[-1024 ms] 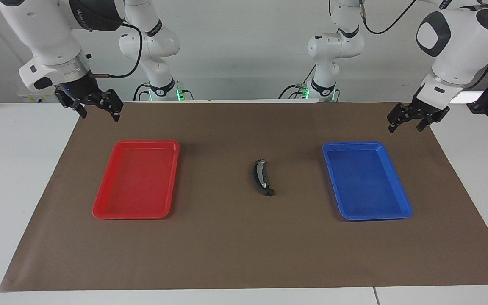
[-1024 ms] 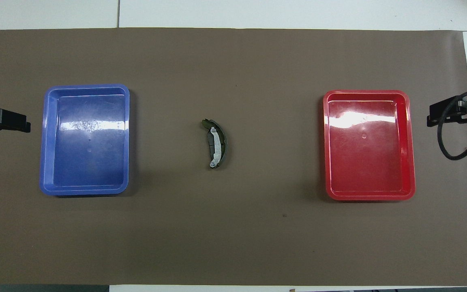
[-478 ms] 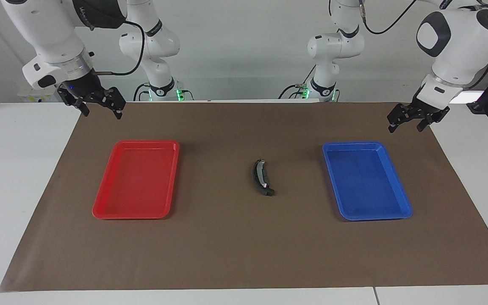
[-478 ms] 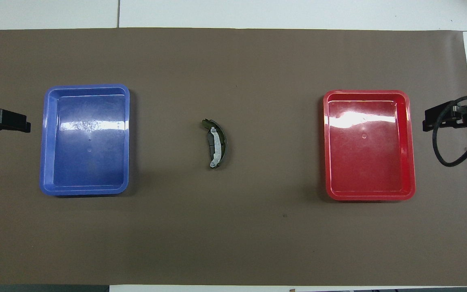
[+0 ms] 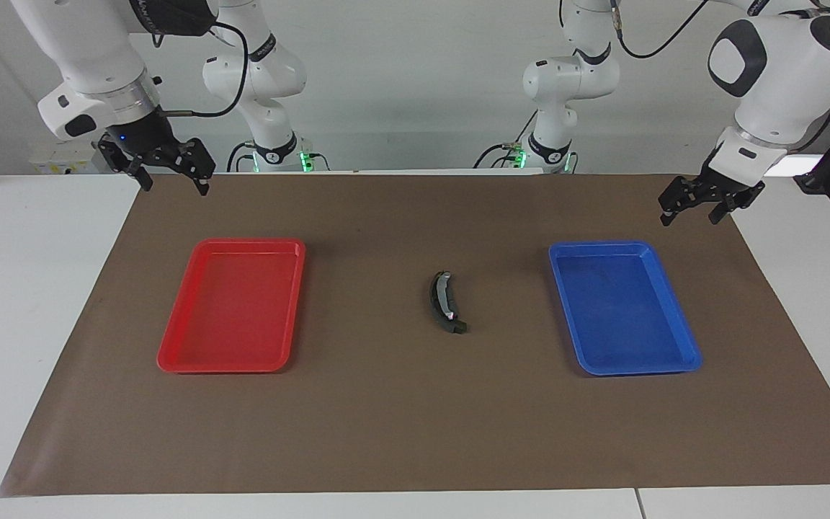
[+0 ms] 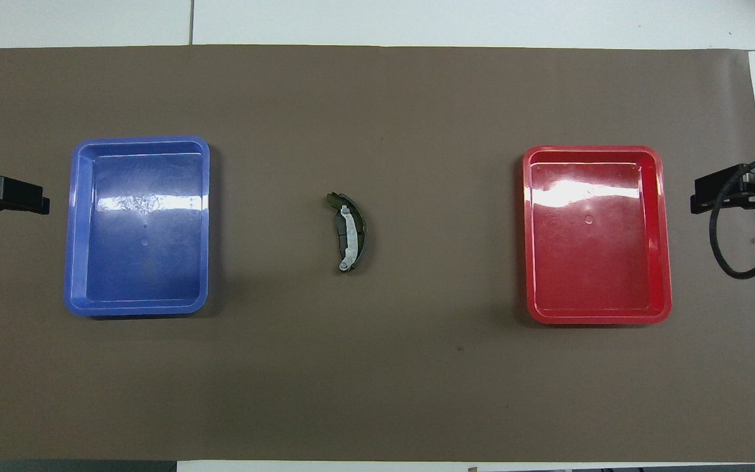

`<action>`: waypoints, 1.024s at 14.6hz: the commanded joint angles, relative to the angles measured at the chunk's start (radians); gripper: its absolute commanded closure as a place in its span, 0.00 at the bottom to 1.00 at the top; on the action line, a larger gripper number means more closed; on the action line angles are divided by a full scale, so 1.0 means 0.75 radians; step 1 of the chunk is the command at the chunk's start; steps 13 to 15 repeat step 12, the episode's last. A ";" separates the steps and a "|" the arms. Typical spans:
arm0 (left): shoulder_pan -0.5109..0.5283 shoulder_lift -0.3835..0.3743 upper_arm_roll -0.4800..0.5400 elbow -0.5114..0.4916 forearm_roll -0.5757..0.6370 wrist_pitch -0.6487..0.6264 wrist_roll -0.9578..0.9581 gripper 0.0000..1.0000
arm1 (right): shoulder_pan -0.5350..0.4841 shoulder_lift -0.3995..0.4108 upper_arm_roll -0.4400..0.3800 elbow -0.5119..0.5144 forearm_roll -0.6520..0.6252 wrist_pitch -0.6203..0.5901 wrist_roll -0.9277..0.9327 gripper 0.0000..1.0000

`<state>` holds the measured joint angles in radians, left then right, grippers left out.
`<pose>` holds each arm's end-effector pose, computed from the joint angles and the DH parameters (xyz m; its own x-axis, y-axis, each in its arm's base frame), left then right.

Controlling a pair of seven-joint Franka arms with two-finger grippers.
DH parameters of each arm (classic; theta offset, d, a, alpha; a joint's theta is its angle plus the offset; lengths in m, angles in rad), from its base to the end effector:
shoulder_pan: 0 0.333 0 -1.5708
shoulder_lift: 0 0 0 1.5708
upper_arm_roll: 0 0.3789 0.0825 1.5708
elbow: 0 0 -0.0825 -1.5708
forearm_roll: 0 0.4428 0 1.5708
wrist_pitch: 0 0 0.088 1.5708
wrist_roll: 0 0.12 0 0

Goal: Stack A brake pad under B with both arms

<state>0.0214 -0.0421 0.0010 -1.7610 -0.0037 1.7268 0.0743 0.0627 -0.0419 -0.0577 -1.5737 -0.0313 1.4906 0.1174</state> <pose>0.6054 0.0132 0.6120 0.9986 -0.0513 0.0082 -0.0513 -0.9987 0.0031 0.5888 -0.0019 0.6912 0.9927 -0.1145 -0.0376 -0.1132 -0.9930 0.0335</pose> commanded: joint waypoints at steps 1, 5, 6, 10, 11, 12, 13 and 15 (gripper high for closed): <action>0.012 -0.024 -0.003 -0.027 -0.016 0.005 -0.009 0.01 | -0.002 0.009 0.016 0.024 -0.032 -0.018 -0.034 0.00; 0.012 -0.024 -0.003 -0.027 -0.016 0.005 -0.009 0.01 | -0.006 0.007 0.018 0.018 -0.026 -0.020 -0.099 0.00; 0.012 -0.024 -0.003 -0.027 -0.016 0.005 -0.009 0.01 | -0.008 0.007 0.016 0.018 -0.018 -0.022 -0.099 0.00; 0.012 -0.024 -0.003 -0.027 -0.016 0.005 -0.009 0.01 | -0.008 0.007 0.016 0.018 -0.016 -0.016 -0.097 0.00; 0.012 -0.024 -0.003 -0.027 -0.016 0.005 -0.009 0.01 | -0.012 0.007 0.016 0.018 -0.014 -0.016 -0.099 0.00; 0.012 -0.024 -0.003 -0.027 -0.016 0.005 -0.009 0.01 | -0.014 0.007 0.016 0.018 -0.014 -0.016 -0.101 0.00; 0.012 -0.024 -0.003 -0.027 -0.016 0.005 -0.009 0.01 | -0.014 0.007 0.016 0.018 -0.014 -0.016 -0.101 0.00; 0.012 -0.024 -0.003 -0.027 -0.016 0.005 -0.009 0.01 | -0.014 0.007 0.016 0.018 -0.014 -0.016 -0.101 0.00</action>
